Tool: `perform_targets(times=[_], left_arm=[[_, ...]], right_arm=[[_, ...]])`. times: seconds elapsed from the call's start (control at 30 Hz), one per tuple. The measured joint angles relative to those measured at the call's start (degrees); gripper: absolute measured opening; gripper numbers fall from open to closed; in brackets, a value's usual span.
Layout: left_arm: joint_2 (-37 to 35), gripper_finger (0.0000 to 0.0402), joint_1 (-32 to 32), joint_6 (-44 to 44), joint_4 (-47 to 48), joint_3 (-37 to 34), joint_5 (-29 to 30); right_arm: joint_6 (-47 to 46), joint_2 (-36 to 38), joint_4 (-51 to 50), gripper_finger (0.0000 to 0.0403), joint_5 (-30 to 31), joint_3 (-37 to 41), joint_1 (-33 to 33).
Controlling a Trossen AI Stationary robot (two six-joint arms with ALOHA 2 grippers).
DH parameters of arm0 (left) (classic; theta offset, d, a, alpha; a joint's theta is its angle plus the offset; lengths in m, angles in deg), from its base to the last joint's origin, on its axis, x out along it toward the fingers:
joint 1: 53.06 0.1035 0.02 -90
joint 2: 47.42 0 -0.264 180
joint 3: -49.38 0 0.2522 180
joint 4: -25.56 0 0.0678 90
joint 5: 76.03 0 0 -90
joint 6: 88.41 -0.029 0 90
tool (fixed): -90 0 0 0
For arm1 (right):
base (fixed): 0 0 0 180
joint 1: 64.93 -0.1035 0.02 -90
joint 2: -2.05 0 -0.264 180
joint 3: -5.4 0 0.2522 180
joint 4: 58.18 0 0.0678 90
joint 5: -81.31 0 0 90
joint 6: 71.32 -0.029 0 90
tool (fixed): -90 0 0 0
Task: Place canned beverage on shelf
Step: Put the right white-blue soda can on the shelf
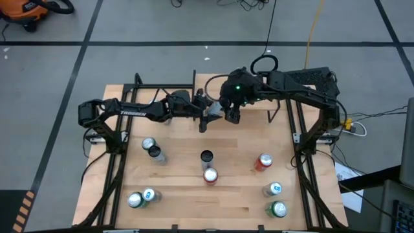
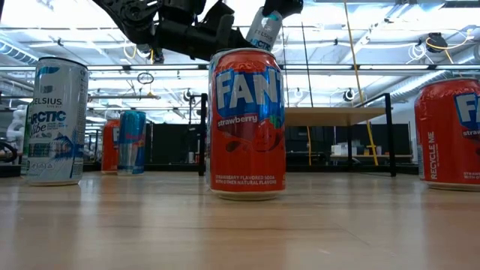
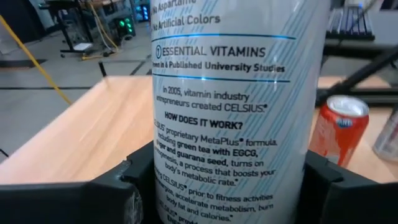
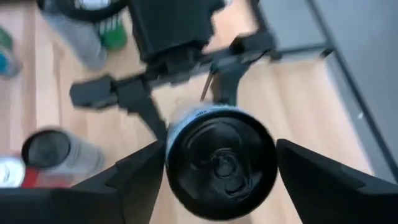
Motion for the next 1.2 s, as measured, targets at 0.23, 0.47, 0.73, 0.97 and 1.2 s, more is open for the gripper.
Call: perform_targets(times=[0.23,0.47,0.73,0.97,1.2], left_arm=[[-0.04,0.0239,1.33,2.20,-11.92,-5.34,-2.01],[0.16,0.0240,1.36,5.13,-22.14,-8.37,-3.70],[0.20,0.0241,0.77,5.11,-22.32,-8.41,-3.91],[0.13,0.0241,0.62,5.00,-22.24,-8.37,-4.18],[0.15,0.0242,0.49,5.42,-22.16,-8.37,-3.87]], right_arm=[[-1.25,17.67,24.02,0.0296,0.65,24.65,-0.13],[-3.58,29.63,75.80,0.0297,-5.28,61.00,-0.32],[-3.11,24.88,96.40,0.0297,-11.15,67.66,1.10],[-4.21,18.83,95.23,0.0297,-13.14,61.41,2.43],[-5.47,17.06,94.87,0.0261,-13.14,60.08,2.70]])
